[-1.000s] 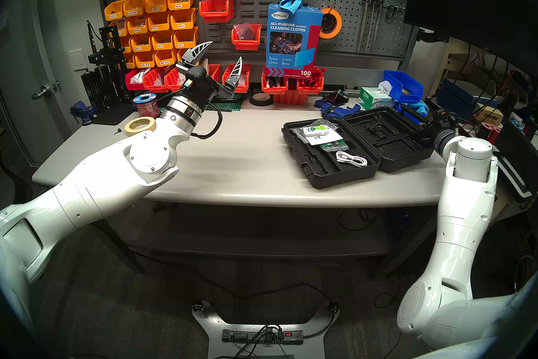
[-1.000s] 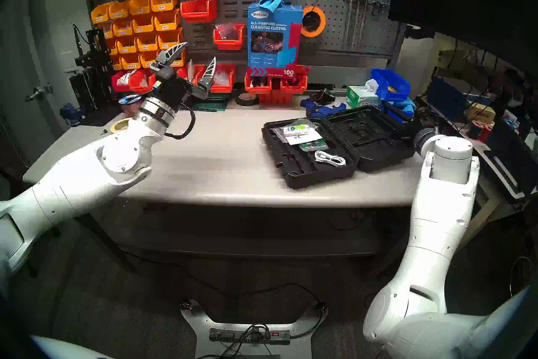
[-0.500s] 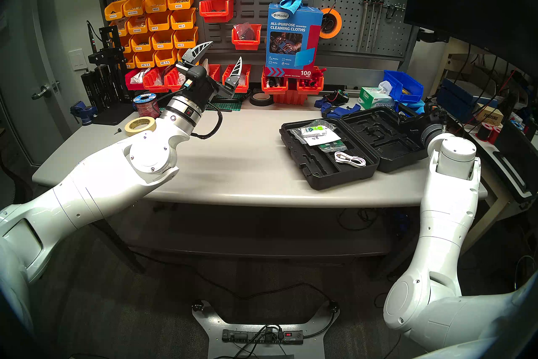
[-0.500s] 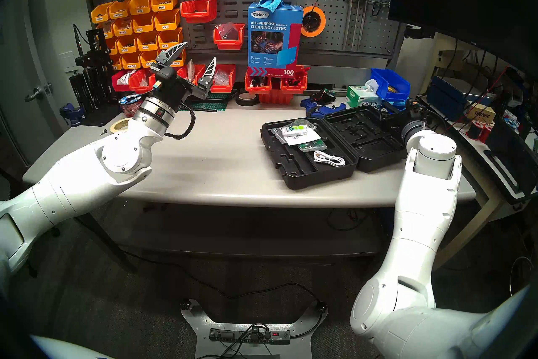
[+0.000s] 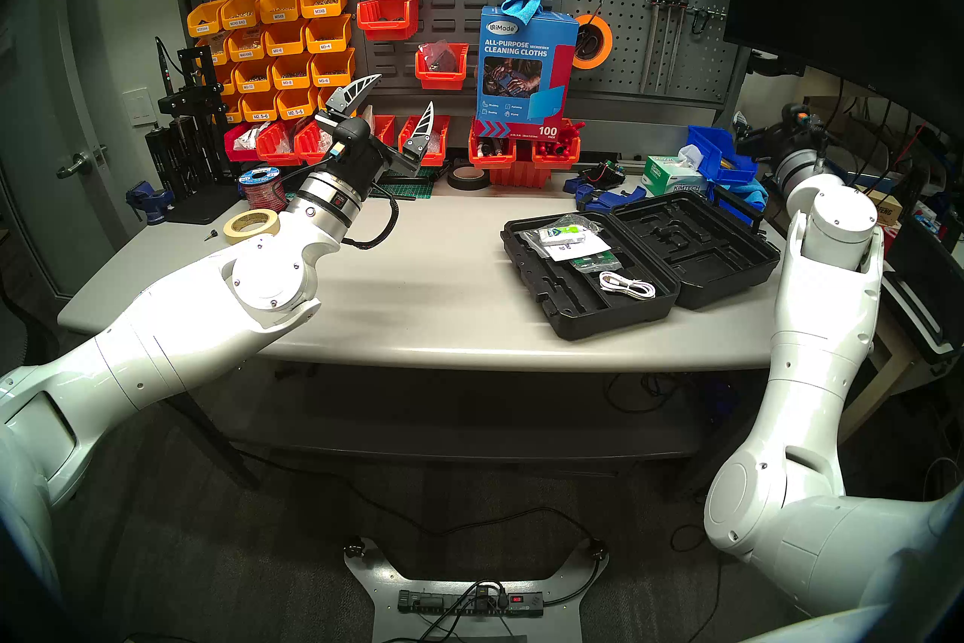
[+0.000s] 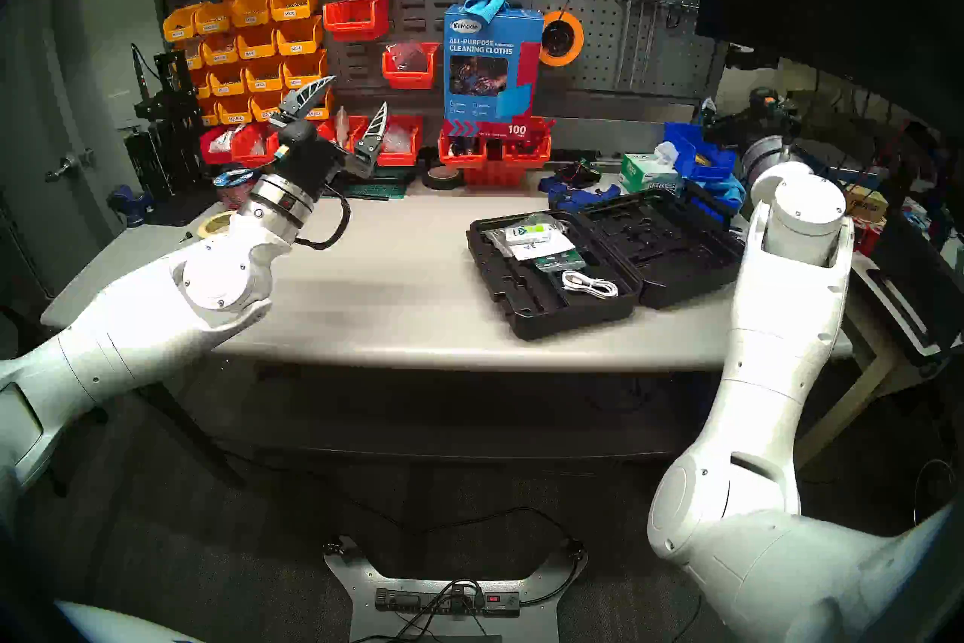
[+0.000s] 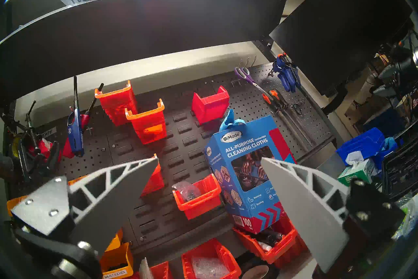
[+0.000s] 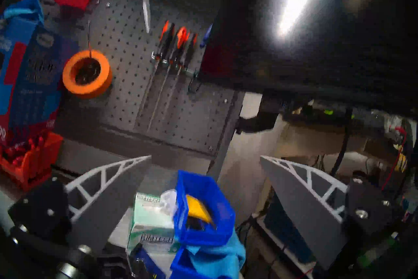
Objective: Open the tool box
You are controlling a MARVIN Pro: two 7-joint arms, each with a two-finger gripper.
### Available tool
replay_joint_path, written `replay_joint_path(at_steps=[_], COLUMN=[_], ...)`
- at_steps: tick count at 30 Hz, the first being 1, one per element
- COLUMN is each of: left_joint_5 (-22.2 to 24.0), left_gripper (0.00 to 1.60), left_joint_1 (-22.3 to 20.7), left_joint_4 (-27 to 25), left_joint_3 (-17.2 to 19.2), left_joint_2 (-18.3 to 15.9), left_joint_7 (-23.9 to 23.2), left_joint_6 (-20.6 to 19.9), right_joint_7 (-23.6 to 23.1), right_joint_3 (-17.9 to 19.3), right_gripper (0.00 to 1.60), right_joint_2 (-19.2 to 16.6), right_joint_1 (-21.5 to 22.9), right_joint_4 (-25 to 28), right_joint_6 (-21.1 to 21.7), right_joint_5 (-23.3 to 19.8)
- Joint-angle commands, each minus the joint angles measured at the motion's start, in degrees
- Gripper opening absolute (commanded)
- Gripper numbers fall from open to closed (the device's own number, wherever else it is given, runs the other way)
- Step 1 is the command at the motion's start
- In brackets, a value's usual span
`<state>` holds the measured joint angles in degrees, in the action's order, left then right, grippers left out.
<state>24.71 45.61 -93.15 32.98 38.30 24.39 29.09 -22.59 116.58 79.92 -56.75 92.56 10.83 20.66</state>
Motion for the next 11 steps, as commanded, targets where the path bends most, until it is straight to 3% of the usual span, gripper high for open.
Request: replay_joint_path(at_steps=[1, 2, 3, 11], left_joint_5=[-0.1, -0.1, -0.1, -0.1], left_gripper=[1.57, 1.57, 1.57, 1.57], left_joint_1=[-0.9, -0.9, -0.9, -1.0], left_joint_4=[-0.2, -0.2, -0.2, -0.1], left_joint_3=[0.6, 0.6, 0.6, 0.6], left_joint_2=[0.1, 0.1, 0.1, 0.1], left_joint_7=[-0.1, -0.1, -0.1, -0.1], left_joint_6=[0.1, 0.1, 0.1, 0.0], right_joint_7=[3.3, 4.3, 4.3, 6.7], right_joint_3=[-0.6, -1.3, -0.6, -0.9], right_gripper=[1.6, 1.6, 1.6, 1.6], right_joint_2=[-1.1, -2.1, -1.1, -1.6], right_joint_1=[7.7, 6.1, 8.4, 9.6], right_joint_4=[-1.6, -0.8, -2.9, -6.8], right_joint_6=[-5.9, -6.3, -8.2, -15.0], right_joint_5=[-1.8, -2.9, -2.2, -3.2])
